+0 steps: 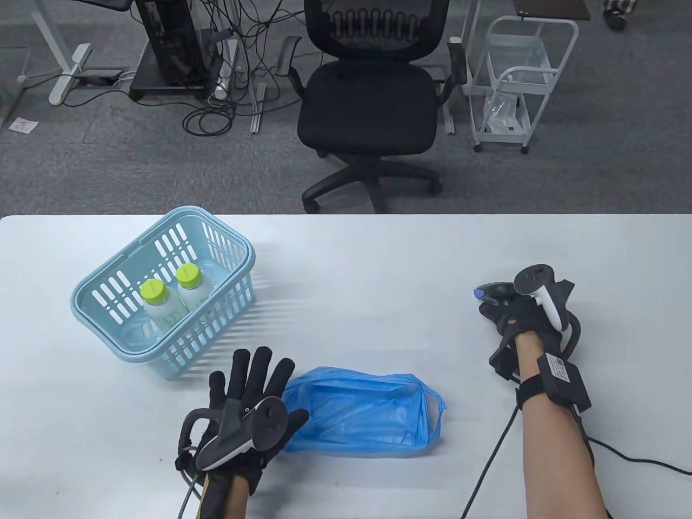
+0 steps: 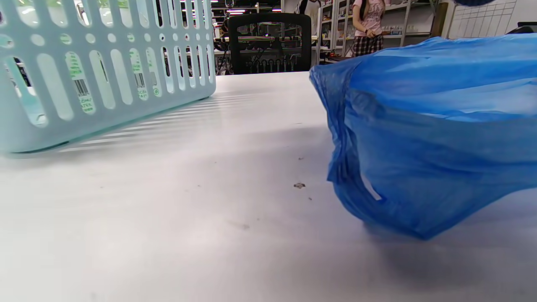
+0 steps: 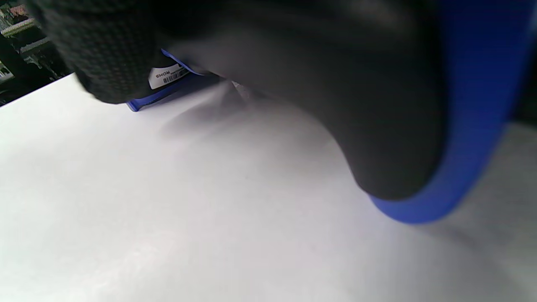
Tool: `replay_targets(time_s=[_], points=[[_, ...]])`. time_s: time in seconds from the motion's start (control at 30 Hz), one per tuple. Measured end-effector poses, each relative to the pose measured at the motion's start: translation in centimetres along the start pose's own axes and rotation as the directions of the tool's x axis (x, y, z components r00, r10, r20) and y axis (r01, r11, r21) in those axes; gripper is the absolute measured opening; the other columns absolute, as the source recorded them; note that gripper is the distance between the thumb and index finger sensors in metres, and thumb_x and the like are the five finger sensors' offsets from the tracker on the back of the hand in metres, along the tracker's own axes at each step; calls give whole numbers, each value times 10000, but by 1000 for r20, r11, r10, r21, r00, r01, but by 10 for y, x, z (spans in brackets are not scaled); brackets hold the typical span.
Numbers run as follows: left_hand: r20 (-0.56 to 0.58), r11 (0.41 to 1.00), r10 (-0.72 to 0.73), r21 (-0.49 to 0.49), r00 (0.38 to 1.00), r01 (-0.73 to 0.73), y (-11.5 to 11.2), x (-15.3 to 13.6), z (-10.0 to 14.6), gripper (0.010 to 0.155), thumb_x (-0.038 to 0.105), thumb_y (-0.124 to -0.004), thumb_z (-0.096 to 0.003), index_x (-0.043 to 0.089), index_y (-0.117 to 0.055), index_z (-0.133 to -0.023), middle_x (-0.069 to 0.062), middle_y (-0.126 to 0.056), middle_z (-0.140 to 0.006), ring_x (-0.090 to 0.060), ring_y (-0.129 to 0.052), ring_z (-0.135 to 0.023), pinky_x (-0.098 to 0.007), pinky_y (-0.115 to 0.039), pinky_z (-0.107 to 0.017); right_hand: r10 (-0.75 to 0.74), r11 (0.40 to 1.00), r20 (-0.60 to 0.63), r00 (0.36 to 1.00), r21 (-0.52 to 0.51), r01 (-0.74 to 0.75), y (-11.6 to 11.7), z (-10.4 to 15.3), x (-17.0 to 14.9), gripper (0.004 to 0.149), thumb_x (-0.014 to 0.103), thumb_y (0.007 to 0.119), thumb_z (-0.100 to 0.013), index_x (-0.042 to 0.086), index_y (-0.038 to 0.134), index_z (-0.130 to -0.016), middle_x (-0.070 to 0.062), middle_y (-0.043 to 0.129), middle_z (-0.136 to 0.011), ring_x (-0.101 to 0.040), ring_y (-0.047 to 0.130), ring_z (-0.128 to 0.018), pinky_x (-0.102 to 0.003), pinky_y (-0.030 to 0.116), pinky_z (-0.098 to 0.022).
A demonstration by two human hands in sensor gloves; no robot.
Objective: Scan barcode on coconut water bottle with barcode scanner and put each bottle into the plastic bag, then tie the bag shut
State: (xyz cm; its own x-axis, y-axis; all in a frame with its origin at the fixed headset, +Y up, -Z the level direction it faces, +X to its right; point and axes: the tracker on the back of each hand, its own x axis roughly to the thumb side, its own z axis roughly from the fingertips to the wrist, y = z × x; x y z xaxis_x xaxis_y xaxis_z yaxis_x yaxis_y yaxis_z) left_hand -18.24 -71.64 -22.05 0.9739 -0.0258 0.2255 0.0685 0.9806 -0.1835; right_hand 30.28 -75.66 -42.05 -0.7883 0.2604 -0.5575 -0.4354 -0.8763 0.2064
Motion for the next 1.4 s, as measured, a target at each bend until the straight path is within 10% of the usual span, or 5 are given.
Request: replay_targets(time_s=[0.27, 0.87, 1.2, 1.4], points=[[6, 1000, 7, -21, 1000, -7, -3, 0, -4, 859, 770, -507, -637, 362, -113, -1282, -66, 68, -1323, -437, 34, -1187, -755, -175, -782, -68, 995, 157, 985, -55, 77, -11, 30, 0, 532, 421, 851, -551, 95, 744, -957, -241, 665, -1085, -532, 715, -972, -690, 605, -694], [52, 998, 22, -57, 998, -19, -10, 3, -19, 852, 757, -513, -646, 352, -117, -1283, -72, 63, -1324, -434, 30, -1187, -750, -174, -784, -230, 937, 524, 820, -109, 333, -32, 229, -16, 540, 426, 896, -537, 170, 710, -975, 0, 912, -822, -233, 999, -703, -528, 817, -604], [96, 998, 56, -39, 994, -52, -5, 11, -20, 849, 748, -520, -651, 350, -121, -1285, -80, 56, -1326, -433, 29, -1187, -737, -177, -792, -231, 936, 539, 810, -104, 336, 20, 225, -19, 483, 424, 902, -530, 209, 753, -936, 12, 925, -800, -225, 1002, -685, -526, 813, -604], [136, 986, 148, 54, 980, -156, 41, -2, -18, 830, 714, -565, -661, 335, -188, -1296, -93, -14, -1346, -428, -34, -1207, -708, -220, -815, -226, 919, 573, 788, -144, 367, 21, 228, -20, 474, 431, 899, -528, 218, 759, -928, 20, 927, -795, -218, 1000, -688, -522, 812, -608]])
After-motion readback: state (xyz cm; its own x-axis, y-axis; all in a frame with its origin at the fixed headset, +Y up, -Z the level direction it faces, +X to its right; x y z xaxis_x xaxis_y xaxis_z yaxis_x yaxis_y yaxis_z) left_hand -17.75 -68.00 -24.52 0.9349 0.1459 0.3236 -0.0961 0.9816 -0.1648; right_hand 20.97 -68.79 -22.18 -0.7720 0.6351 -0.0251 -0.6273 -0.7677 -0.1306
